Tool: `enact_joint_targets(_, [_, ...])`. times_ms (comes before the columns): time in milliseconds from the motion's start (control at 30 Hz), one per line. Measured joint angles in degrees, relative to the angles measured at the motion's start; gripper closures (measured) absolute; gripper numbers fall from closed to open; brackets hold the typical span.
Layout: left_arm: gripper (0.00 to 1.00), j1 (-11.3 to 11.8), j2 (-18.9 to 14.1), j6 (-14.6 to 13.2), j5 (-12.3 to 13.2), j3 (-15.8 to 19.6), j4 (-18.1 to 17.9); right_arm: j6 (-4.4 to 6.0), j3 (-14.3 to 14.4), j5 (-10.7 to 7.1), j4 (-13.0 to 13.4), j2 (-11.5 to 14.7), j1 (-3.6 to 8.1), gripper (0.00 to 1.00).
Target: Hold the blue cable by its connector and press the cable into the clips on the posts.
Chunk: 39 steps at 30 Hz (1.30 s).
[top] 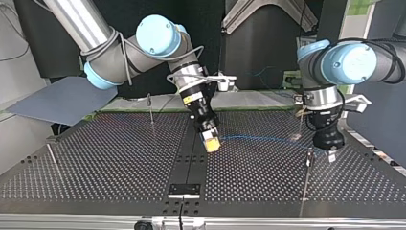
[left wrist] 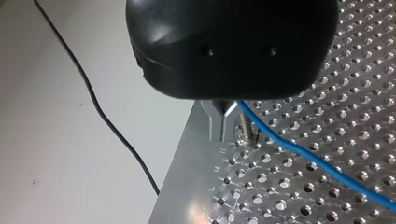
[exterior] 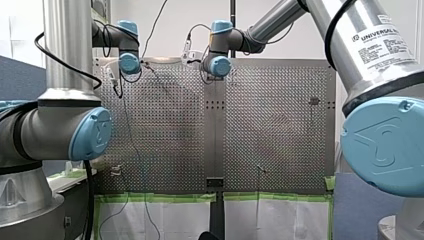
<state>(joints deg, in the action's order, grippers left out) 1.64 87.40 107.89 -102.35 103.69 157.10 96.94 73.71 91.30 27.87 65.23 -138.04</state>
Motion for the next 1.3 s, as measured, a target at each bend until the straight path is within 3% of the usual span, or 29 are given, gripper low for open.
enact_joint_targets(433, [1.0,2.08,1.16,1.09,3.07,-0.68,0.03,0.02,0.0,0.56,0.08,-0.2,0.64,1.0])
enact_joint_targets(800, [1.0,3.01,2.17,1.21,4.37,-0.88,-0.67,-0.03,0.0,0.38,0.15,-0.78,1.99,1.0])
enact_joint_targets(1300, [1.0,5.62,3.75,2.58,9.51,-2.79,-2.83,-0.11,-0.92,1.28,0.68,-2.23,3.19,1.0])
